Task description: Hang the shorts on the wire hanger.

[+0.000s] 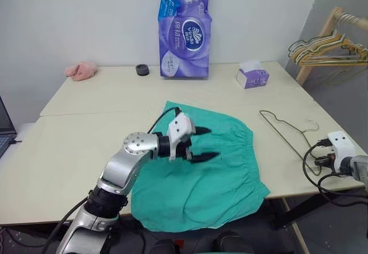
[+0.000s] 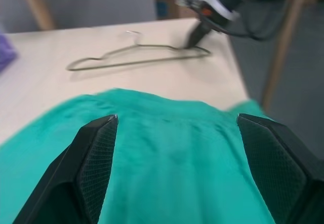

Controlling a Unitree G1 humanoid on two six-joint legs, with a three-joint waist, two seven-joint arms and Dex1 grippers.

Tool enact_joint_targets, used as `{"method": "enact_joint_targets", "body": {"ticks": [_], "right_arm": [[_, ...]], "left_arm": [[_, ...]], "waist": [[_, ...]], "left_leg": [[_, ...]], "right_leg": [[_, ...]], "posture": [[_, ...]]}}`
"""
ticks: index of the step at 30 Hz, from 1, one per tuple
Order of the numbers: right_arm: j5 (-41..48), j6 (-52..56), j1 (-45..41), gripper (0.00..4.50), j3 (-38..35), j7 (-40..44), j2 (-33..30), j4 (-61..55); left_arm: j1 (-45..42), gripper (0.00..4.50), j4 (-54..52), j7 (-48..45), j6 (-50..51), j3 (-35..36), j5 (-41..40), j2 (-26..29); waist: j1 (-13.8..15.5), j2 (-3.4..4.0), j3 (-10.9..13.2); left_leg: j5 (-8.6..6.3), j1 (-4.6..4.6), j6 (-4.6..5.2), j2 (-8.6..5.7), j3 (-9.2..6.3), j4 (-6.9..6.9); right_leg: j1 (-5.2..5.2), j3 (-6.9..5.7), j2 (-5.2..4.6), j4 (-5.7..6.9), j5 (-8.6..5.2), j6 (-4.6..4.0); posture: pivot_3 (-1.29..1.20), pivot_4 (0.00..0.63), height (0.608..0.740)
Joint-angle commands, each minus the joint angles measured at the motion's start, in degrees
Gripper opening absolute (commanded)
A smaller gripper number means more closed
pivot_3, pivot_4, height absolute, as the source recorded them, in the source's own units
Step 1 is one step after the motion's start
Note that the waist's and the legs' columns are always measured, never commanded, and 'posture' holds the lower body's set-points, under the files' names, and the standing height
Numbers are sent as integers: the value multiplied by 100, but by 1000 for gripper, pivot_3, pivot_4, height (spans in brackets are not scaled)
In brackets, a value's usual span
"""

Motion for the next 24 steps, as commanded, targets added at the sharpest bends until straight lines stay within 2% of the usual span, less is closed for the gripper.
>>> {"method": "enact_joint_targets", "body": {"ticks": [1,2,4,8,12,15,19,24], "right_arm": [[-106,-241,-126,25,-184,-218,-71,-80],[-98,-315,-180,25,-262,-289,-90,-172],[-158,-614,-213,0,-279,-333,-194,-439],[-314,-1068,-33,0,-172,-256,-337,-1383],[-634,-1699,261,0,142,-197,-402,-2497],[-957,-2379,470,0,469,-175,-369,-3114],[-1461,-3120,554,0,835,-165,-453,-3392],[-2259,-4456,296,0,1243,-248,-586,-3386]], "left_arm": [[-248,3981,309,324,-122,341,21,-76],[-333,3981,498,386,-137,422,50,-54],[-502,4485,856,411,-189,578,54,23],[-901,4485,1534,390,-263,867,14,179],[-1342,4485,2181,114,-371,1050,-54,376],[-1577,4485,2503,-458,-282,1084,-205,618],[-1867,4485,2957,-849,-203,1094,-201,825],[-1743,4485,2924,-1864,244,554,-123,1158]], "waist": [[-2,8,2],[-3,16,8],[-9,35,19],[-35,69,45],[-34,68,49],[-39,67,50],[-33,60,58],[-53,56,80]], "left_leg": [[0,-1,0,0,0,-1],[0,-2,0,0,1,-1],[0,-7,-1,-2,4,-2],[-1,-10,-1,-2,11,-7],[-2,-13,-3,3,4,-11],[-4,-15,-7,5,3,-12],[-5,-22,-9,-1,11,-8],[-5,-23,-9,-1,11,-8]], "right_leg": [[-2,0,0,0,0,0],[-4,1,0,0,0,0],[-10,3,1,2,0,0],[-20,8,4,4,0,1],[-26,4,10,7,-1,2],[-31,2,10,8,-2,3],[-38,6,3,8,-2,4],[-43,3,4,11,-2,3]], "posture": [[-117,35,740],[-117,35,740],[-120,35,740],[-127,36,740],[-133,36,740],[-136,33,740],[-137,36,740],[-141,36,740]]}}
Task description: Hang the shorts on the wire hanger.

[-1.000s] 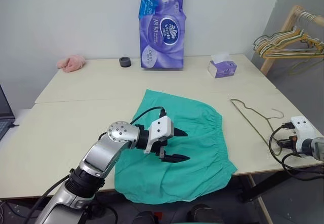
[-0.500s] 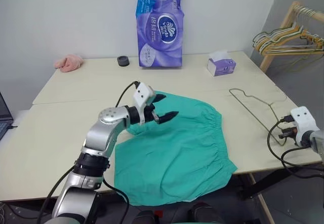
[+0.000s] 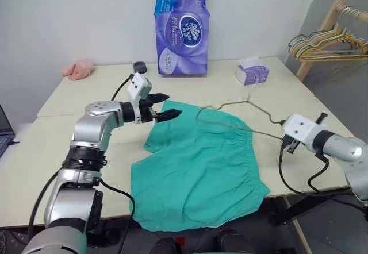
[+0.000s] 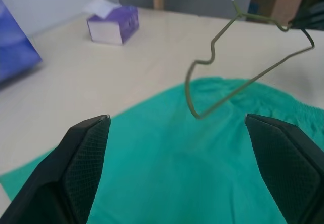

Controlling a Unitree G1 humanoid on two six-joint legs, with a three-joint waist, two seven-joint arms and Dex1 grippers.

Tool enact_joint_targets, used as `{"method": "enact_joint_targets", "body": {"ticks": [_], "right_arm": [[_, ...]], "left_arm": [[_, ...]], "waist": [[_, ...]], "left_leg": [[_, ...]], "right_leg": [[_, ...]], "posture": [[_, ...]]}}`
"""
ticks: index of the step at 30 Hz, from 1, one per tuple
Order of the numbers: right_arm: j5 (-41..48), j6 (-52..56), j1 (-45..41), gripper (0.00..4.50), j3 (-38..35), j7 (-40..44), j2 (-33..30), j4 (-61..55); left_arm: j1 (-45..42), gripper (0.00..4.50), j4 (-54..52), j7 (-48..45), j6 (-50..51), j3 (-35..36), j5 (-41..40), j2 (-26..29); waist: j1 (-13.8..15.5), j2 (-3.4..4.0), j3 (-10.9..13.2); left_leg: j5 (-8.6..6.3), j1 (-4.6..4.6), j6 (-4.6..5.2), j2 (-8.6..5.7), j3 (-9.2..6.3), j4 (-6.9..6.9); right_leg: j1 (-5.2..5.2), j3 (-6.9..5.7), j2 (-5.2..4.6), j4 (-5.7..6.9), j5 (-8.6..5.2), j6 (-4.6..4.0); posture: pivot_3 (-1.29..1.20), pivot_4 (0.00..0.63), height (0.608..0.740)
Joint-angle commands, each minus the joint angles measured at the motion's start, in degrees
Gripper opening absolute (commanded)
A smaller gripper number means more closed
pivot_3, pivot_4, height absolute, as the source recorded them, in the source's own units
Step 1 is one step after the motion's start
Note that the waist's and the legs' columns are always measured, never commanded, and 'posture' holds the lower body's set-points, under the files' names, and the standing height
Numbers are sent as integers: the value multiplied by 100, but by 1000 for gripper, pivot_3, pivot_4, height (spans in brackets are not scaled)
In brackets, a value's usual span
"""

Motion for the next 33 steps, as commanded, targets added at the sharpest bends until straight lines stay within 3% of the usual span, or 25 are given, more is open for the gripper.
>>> {"method": "enact_joint_targets", "body": {"ticks": [1,9,21,25,33], "right_arm": [[-468,-870,-317,0,60,-95,-112,-122],[-995,-1794,-714,0,240,-122,133,-144],[-1067,-1914,-790,0,273,107,538,-270],[-1066,-1957,-807,0,244,133,591,-251],[-1060,-2021,-834,0,184,95,694,-227]], "left_arm": [[-17,4485,-94,-409,82,-260,59,35],[183,4485,-252,-686,338,-647,165,-88],[497,4485,-645,-919,274,-1014,314,-168],[444,3690,-493,-974,264,-1022,355,-158],[650,1324,-715,-1125,234,-1128,400,-146]], "waist": [[-12,-2,6],[-26,-11,15],[-84,-19,23],[-101,-19,23],[-111,-19,24]], "left_leg": [[0,0,0,0,1,0],[0,-2,0,2,-3,0],[0,0,0,3,-5,4],[0,1,0,3,-5,4],[0,0,0,3,-6,3]], "right_leg": [[0,1,0,0,0,0],[-3,2,-16,5,0,-1],[-3,1,-23,19,1,-3],[-3,0,-23,19,1,-3],[-4,1,-23,20,1,-4]], "posture": [[-141,36,740],[-151,41,740],[-156,47,740],[-155,46,740],[-159,45,740]]}}
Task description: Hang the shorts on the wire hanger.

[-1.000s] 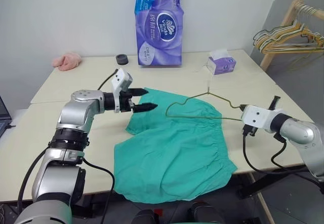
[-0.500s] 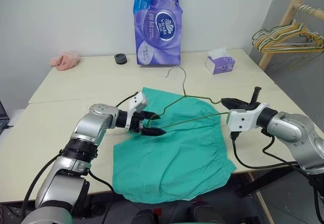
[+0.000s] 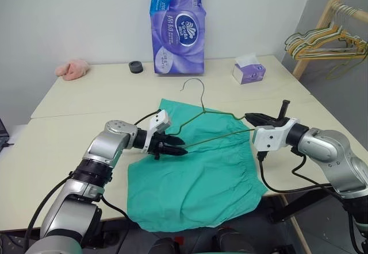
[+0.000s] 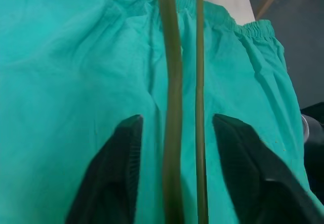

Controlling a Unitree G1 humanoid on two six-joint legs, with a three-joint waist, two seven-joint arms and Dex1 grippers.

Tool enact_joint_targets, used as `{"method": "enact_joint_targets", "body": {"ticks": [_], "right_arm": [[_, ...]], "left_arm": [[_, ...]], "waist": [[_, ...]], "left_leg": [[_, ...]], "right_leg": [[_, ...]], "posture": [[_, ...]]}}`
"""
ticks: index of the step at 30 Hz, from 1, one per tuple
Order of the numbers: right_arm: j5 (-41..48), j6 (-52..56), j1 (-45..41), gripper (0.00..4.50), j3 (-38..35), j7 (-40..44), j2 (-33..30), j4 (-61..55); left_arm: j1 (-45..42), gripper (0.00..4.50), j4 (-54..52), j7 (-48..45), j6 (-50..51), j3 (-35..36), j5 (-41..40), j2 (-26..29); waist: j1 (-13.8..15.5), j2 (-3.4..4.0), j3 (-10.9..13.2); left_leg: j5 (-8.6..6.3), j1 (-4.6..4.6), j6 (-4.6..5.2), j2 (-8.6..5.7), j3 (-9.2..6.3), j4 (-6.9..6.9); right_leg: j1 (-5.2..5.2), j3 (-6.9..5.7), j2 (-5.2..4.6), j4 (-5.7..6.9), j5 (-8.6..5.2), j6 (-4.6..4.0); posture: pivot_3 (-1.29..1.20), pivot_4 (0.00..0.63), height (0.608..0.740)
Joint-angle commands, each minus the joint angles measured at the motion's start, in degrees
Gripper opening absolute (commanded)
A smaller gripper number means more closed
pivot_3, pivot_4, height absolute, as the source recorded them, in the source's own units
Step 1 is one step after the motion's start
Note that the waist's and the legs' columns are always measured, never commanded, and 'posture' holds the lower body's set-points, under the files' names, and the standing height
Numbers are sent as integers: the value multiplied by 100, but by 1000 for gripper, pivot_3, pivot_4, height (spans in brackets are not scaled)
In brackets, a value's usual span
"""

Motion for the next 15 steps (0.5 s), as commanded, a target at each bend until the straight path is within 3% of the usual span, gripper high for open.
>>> {"method": "enact_joint_targets", "body": {"ticks": [1,4,9,12,15], "right_arm": [[-3,-133,-177,0,-167,-64,11,-137],[2,-195,-170,0,-131,-6,0,-149],[271,-245,-54,0,-150,195,34,-227],[422,-223,-4,692,-216,340,-17,-255],[564,-328,58,1662,-272,506,-142,-299]], "left_arm": [[12,1016,-266,-57,-17,-18,-26,-2],[41,118,-306,-54,-1,-21,-25,-11],[84,11,-359,-37,25,-35,-29,-18],[114,0,-345,29,-10,-24,6,-20],[123,0,-317,132,-84,-5,51,-30]], "waist": [[0,0,0],[2,0,0],[-7,0,0],[-8,0,0],[-9,0,2]], "left_leg": [[0,0,0,0,0,0],[0,0,0,0,0,0],[0,1,0,-1,0,0],[0,1,0,-1,-1,0],[0,2,0,0,-2,0]], "right_leg": [[0,0,0,0,0,0],[0,0,0,0,0,0],[1,0,0,1,0,0],[0,0,0,2,0,0],[1,-1,0,4,0,0]], "posture": [[-159,45,740],[-159,46,740],[-159,46,740],[-160,46,740],[-157,44,740]]}}
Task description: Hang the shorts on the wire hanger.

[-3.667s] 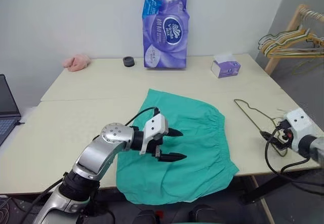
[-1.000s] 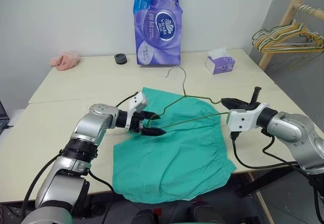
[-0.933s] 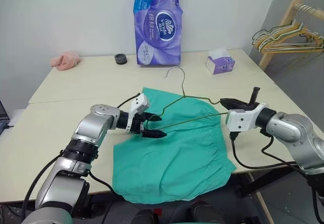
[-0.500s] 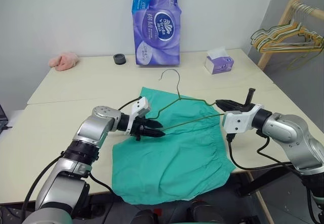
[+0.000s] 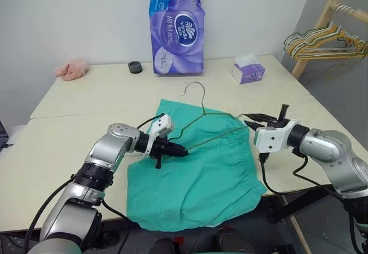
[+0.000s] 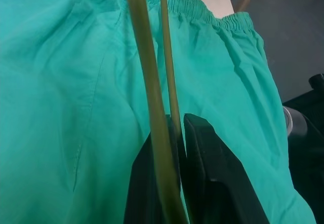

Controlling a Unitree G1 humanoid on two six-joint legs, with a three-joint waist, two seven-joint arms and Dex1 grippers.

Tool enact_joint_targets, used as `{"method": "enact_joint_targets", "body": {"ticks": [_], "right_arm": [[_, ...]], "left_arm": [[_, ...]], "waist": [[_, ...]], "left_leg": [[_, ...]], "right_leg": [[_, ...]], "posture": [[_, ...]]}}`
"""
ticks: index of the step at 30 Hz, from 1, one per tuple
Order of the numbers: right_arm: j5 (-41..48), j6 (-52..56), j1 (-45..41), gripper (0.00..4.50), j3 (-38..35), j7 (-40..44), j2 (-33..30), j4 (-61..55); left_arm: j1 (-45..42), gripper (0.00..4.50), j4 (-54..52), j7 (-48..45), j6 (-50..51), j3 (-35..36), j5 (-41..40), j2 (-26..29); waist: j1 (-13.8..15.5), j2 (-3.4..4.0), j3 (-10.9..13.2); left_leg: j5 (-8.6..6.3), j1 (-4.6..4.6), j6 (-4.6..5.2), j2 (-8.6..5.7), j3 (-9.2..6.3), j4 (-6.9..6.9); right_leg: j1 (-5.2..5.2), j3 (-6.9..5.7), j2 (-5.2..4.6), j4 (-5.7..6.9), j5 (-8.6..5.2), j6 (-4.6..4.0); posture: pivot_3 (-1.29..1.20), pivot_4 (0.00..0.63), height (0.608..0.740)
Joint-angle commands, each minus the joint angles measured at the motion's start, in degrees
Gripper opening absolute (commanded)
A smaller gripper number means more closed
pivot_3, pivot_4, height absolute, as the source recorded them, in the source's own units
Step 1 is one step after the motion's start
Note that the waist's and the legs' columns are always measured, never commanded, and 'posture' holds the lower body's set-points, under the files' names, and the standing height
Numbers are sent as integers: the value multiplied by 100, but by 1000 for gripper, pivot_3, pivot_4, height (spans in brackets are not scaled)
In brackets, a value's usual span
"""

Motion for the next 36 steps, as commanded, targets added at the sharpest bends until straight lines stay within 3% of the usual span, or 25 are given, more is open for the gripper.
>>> {"method": "enact_joint_targets", "body": {"ticks": [1,4,7,14,21,32,36], "right_arm": [[292,-200,35,1965,-225,210,-194,-256],[731,-134,209,3029,-376,616,-467,-389],[1561,1033,514,3972,-640,1276,-717,-715],[3079,4162,-31,3972,-859,1629,-691,-1418],[3664,5452,-400,3972,-364,2028,-873,-1672],[3565,5830,-557,3972,381,2173,-944,-1443],[3571,5841,-490,3092,488,2372,-1123,-1417]], "left_arm": [[-60,0,-98,126,-113,105,34,-12],[-69,0,-60,198,-203,99,88,-6],[-20,0,-150,128,-302,65,114,81],[237,0,-1026,-414,-916,-310,364,559],[163,0,-1482,-353,-1076,-419,450,482],[165,0,-1971,-377,-1026,-436,422,504],[163,0,-1981,-367,-1076,-449,460,510]], "waist": [[1,-1,0],[11,-1,0],[18,-2,1],[-46,8,7],[8,12,13],[2,13,13],[4,13,13]], "left_leg": [[0,0,0,0,0,0],[0,-1,0,-1,0,1],[0,-1,0,-1,-1,1],[0,2,0,5,-9,-1],[0,-5,-1,2,-22,0],[0,-6,-1,2,-17,-1],[0,-6,0,2,-17,0]], "right_leg": [[0,0,0,-2,0,0],[1,-1,-2,-2,0,0],[2,-2,-3,-3,0,0],[0,1,-7,2,14,-28],[2,-5,-13,-5,-2,-2],[-1,-8,-17,-7,-3,-1],[0,-10,-17,-8,-3,-1]], "posture": [[-157,44,740],[-157,43,740],[-167,40,740],[-176,40,740],[-167,39,740],[-154,40,740],[-152,38,740]]}}
